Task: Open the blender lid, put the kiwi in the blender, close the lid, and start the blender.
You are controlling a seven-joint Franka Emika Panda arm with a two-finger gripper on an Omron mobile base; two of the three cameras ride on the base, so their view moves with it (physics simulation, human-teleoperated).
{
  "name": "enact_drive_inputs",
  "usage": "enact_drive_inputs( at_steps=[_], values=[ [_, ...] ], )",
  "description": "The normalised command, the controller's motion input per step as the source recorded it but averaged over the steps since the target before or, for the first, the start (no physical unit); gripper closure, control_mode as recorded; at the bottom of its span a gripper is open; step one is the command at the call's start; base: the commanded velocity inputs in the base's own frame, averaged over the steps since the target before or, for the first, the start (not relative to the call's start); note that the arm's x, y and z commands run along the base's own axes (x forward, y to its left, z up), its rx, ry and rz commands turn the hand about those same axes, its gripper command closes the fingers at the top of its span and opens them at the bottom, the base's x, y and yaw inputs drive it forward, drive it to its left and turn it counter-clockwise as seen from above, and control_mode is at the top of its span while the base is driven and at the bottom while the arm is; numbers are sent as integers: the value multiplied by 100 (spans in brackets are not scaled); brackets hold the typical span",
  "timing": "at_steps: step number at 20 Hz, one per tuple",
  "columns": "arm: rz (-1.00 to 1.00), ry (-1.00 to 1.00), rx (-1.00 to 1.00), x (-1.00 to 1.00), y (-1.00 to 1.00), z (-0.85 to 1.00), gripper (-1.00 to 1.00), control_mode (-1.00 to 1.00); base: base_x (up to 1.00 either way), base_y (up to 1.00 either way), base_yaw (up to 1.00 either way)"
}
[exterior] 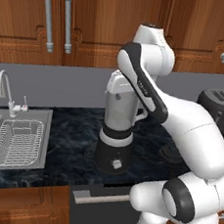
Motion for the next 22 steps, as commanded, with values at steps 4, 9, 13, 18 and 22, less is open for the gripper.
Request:
enact_drive_inputs(
  at_steps=[4, 9, 13, 18, 22],
  values=[
    [-1, -23, 4, -84, -41, 12, -100, -100, 0, 0, 0],
    [-1, -21, 12, -78, -83, -8, -100, -100, 0, 0, 0],
    [-6, -11, 8, -51, -100, -22, -100, -100, 0, 0, 0],
    [-7, -1, 9, -21, -100, -32, -100, -100, 0, 0, 0],
    [-14, 1, 6, -1, -100, -38, -100, -100, 0, 0, 0]
  ],
)
